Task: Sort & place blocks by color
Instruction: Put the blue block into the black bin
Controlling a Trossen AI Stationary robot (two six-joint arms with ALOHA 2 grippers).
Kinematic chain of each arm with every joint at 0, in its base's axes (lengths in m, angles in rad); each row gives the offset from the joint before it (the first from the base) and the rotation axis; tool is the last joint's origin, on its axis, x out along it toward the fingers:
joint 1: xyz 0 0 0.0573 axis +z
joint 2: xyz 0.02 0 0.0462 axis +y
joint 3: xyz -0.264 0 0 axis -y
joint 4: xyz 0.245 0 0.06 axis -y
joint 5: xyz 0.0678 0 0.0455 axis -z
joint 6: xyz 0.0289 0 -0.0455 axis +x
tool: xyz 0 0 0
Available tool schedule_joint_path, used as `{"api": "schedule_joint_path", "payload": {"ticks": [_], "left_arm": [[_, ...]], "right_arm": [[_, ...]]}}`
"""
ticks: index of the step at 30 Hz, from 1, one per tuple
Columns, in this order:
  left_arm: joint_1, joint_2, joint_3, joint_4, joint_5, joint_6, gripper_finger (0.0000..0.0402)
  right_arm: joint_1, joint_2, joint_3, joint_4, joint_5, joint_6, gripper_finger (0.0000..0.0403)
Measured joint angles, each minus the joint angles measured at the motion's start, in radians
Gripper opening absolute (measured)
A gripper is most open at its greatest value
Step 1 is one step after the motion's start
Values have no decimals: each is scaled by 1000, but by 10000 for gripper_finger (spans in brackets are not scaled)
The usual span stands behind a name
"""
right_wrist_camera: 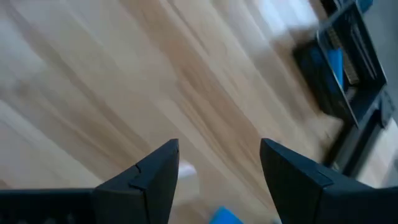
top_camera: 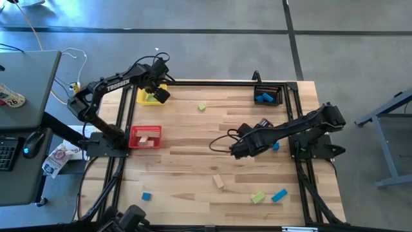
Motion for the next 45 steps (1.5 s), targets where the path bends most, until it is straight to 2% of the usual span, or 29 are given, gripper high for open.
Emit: {"api": "schedule_joint_path", "payload": {"ticks": [4, 9, 19, 22, 30, 35, 40, 45], "left_arm": [[-30, -49, 0, 0, 32, 23, 219], [-102, -126, 0, -7, 63, 9, 220], [-323, -258, 0, -9, 145, -10, 220], [-379, -280, 0, -9, 147, -10, 220], [-453, -298, 0, -12, 142, -37, 220], [-465, -297, 0, -12, 140, -47, 220], [-466, -297, 0, -12, 140, -46, 220], [-466, -297, 0, -12, 135, -37, 220]], "right_arm": [[-14, 0, 0, -93, -61, -14, 211], [-31, 0, 0, -168, -154, -106, 211], [-79, 0, -91, -151, -330, -406, 211], [-81, 0, -134, -151, -344, -466, 211], [-81, 0, -201, -121, -484, -705, 211], [-80, 0, -259, -84, -481, -853, 211], [-80, 1, -314, -58, -423, -867, 211], [-81, 1, -339, -37, -439, -885, 211]]}}
